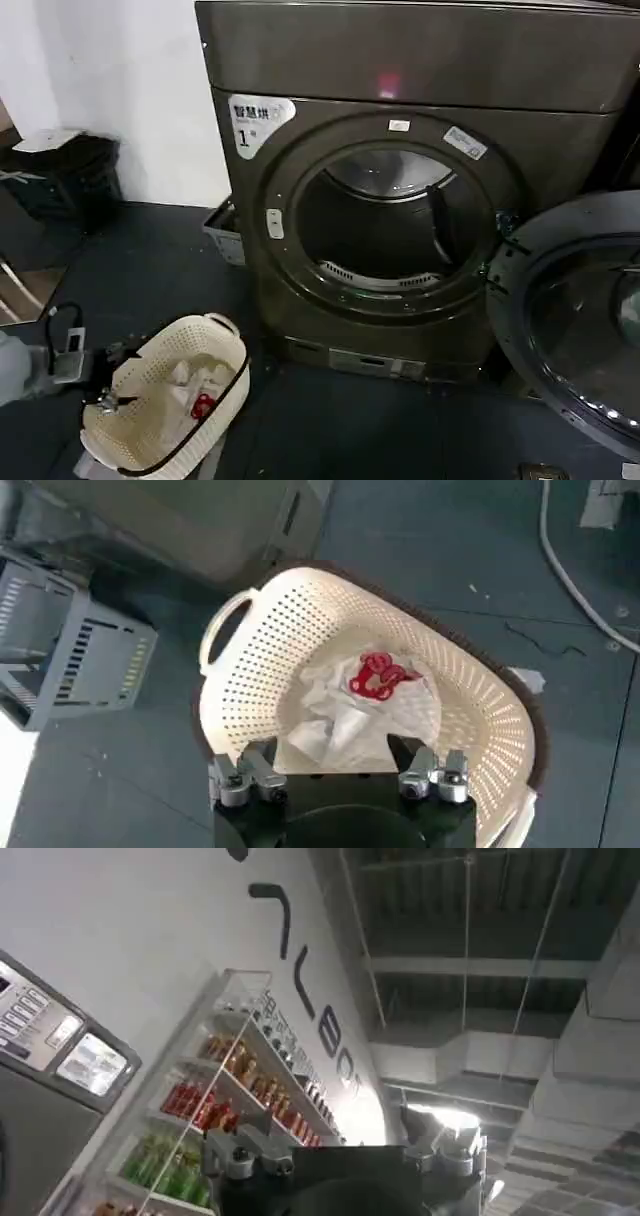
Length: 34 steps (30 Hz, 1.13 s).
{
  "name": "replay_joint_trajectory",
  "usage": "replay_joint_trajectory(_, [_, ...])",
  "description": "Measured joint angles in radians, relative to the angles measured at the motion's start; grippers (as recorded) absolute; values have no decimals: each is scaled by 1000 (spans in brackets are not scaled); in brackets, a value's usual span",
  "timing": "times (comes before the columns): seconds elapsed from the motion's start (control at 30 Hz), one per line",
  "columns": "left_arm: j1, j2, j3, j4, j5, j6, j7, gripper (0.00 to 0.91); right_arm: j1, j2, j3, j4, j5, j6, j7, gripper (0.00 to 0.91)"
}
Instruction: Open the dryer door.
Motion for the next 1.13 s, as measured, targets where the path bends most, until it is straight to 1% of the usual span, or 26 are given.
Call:
replay_joint_trajectory(0.87, [2, -4, 1, 19, 41, -12, 33, 907, 4, 9, 3, 10, -2, -1, 0, 907])
replay_joint_trajectory(1.13, [0, 6, -2, 3, 45, -12, 43, 907, 2, 6, 13, 5, -2, -3, 0, 907])
